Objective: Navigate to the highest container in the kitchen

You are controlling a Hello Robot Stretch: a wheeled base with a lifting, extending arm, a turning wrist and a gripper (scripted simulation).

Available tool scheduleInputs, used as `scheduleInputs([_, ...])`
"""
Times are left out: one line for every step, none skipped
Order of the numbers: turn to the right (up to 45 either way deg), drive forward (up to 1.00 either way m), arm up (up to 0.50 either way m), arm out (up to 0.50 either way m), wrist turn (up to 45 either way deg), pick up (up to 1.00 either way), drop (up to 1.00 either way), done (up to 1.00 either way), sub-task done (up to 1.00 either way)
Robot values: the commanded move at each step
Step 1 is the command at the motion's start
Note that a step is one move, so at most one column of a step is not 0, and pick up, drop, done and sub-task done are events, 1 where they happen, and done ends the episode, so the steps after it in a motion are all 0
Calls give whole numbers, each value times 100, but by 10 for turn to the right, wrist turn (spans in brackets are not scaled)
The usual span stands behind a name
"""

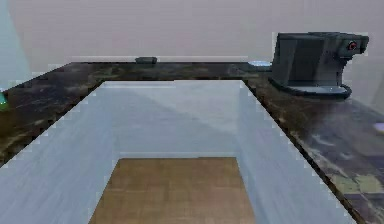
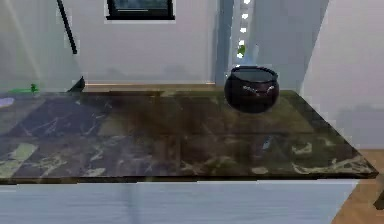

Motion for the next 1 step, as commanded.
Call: scheduleInputs([0,100,0,0,0,0,0,0,0])
